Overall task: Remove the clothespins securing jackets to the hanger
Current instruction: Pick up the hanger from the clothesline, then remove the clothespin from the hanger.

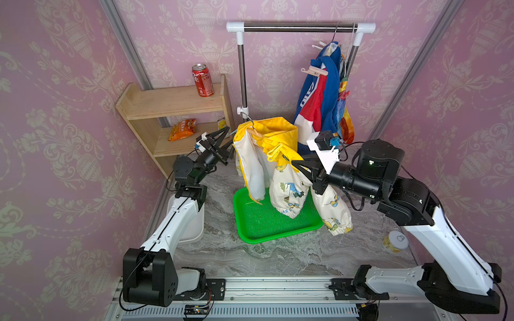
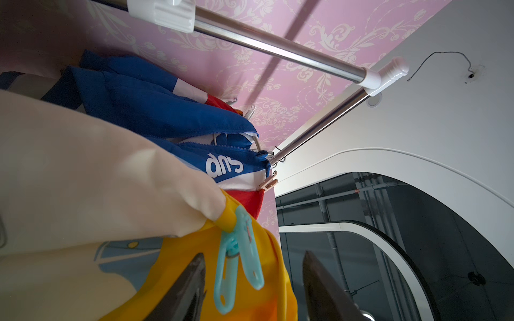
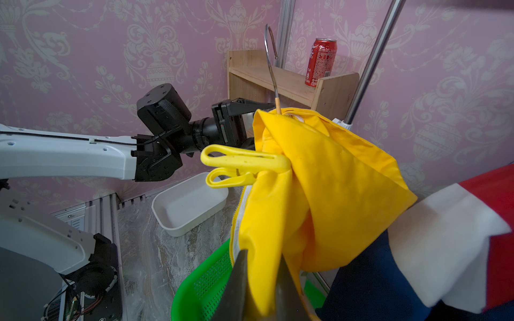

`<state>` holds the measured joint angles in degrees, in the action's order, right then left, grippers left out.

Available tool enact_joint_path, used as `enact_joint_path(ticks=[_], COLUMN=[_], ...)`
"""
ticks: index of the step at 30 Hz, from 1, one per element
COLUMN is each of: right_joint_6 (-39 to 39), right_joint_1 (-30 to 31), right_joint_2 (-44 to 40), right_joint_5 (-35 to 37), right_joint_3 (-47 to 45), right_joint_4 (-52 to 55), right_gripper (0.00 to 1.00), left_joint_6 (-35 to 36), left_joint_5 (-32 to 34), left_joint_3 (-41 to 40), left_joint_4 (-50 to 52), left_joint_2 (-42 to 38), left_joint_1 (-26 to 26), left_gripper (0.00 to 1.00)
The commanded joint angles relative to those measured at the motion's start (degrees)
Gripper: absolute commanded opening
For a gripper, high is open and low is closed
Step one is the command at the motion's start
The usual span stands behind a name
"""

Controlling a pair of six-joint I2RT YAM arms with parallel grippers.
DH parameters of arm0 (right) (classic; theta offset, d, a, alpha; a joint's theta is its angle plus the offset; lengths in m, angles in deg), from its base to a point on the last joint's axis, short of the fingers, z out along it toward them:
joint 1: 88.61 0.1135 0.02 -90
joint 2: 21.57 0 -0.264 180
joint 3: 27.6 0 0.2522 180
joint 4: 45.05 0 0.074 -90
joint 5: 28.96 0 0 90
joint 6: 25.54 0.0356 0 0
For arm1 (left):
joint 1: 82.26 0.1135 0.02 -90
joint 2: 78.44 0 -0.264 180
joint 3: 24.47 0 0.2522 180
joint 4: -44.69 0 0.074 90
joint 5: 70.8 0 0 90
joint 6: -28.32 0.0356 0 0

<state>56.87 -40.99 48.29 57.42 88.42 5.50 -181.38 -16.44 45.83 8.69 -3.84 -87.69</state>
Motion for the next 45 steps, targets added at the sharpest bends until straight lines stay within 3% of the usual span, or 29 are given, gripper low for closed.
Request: enact_joint_path(ticks=[1, 6, 10, 12, 15, 17, 19, 23, 28, 35, 41, 45], right_joint_6=[-2.4, -3.2, -1.0, 1.1, 4.8, 7.9, 11.0, 19.3, 22.6, 26.6, 28.4, 28.6], right_joint_1=[-0.7, -1.1, -2.7, -3.7, -6.4, -8.9, -11.6, -17.0, -18.7, -21.6, -21.8, -21.7], right_joint_2=[-3.2, -3.1, -1.6, -0.2, 0.8, 1.3, 2.3, 8.2, 15.5, 16.2, 18.2, 18.9], right_joint_5=[-0.3, -1.8, -2.3, -2.6, -7.4, -12.0, -16.7, -28.7, -37.3, -40.4, -44.9, -46.4], right_joint_3=[0.4, 0.2, 2.1, 5.3, 8.4, 9.6, 11.0, 19.3, 31.9, 33.5, 32.2, 31.5], right_joint_4=[-8.2, -9.0, -8.2, -4.7, -1.1, -0.1, 0.7, 5.4, 15.6, 18.5, 17.5, 16.9], right_gripper=[0.00, 0.00, 0.00, 0.00, 0.00, 0.00, 0.00, 0.00, 0.00, 0.00, 0.00, 0.00], left_joint_6=[-9.8, -9.4, 4.1, 17.3, 44.8, 66.4, 84.1, 105.9, 119.3, 129.5, 134.1, 139.5], left_joint_5=[0.3, -0.2, -7.3, -12.5, -16.7, -13.2, -9.3, -0.7, 6.1, 9.8, 3.0, 2.2], left_joint_3=[1.6, 1.8, 5.2, 9.0, 18.1, 23.5, 25.6, 19.2, 6.4, 4.0, 4.2, 4.0], left_joint_4=[-2.2, -2.1, 6.2, 16.8, 40.4, 57.4, 67.5, 71.6, 61.1, 58.5, 58.6, 60.5], left_joint_2=[0.2, 0.2, -0.1, -1.1, -3.0, -5.1, -7.1, -13.3, -21.7, -24.9, -27.3, -27.1], left_joint_1=[-0.1, -0.1, 3.2, 5.9, 7.0, 7.0, 6.9, 7.0, 6.9, 6.9, 6.8, 6.4], left_gripper=[0.54, 0.52, 0.59, 0.64, 0.75, 0.82, 0.86, 0.87, 0.87, 0.80, 0.76, 0.78])
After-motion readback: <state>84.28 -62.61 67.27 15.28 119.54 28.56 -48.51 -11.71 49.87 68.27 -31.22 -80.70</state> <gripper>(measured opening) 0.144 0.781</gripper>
